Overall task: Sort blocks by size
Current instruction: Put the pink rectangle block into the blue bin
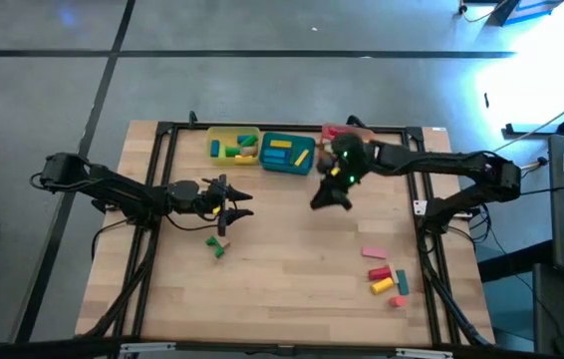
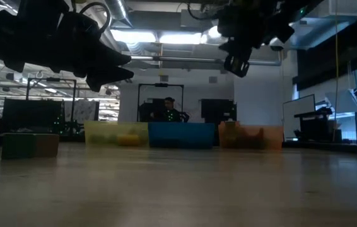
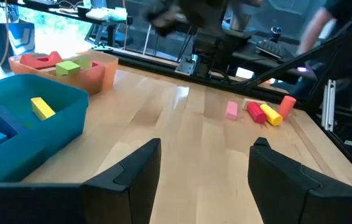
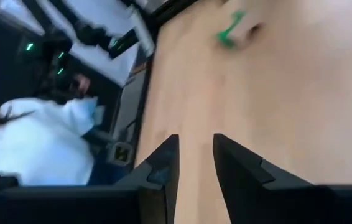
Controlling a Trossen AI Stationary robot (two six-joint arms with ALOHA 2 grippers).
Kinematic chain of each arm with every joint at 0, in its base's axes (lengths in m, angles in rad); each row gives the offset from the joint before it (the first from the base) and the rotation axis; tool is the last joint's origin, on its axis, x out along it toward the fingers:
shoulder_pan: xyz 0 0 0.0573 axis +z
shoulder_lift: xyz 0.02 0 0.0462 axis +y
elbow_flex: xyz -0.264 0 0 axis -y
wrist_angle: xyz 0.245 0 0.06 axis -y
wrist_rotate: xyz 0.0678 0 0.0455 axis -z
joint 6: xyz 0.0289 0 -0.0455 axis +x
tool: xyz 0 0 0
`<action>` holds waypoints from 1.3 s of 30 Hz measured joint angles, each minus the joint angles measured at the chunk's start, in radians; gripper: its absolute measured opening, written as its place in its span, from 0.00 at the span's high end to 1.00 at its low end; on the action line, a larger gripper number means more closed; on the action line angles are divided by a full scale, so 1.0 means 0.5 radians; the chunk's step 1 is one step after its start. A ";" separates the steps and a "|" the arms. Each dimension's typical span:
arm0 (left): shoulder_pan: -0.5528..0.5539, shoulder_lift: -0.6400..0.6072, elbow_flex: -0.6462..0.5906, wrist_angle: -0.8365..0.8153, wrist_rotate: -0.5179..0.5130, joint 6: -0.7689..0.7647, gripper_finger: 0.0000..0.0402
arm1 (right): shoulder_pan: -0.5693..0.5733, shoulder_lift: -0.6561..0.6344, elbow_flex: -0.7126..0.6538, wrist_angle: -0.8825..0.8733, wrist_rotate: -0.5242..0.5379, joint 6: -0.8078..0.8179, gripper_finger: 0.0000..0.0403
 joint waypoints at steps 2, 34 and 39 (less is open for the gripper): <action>0.000 0.000 0.000 0.000 0.000 0.002 0.49 | 0.126 0.012 0.000 0.016 0.016 0.063 0.75; -0.179 -0.001 -0.002 0.042 0.001 0.185 0.49 | 1.401 0.188 0.002 -1.195 1.214 0.396 0.55; -0.177 -0.001 -0.002 0.042 0.001 0.181 0.49 | 1.535 0.187 0.001 -1.563 1.513 0.624 0.57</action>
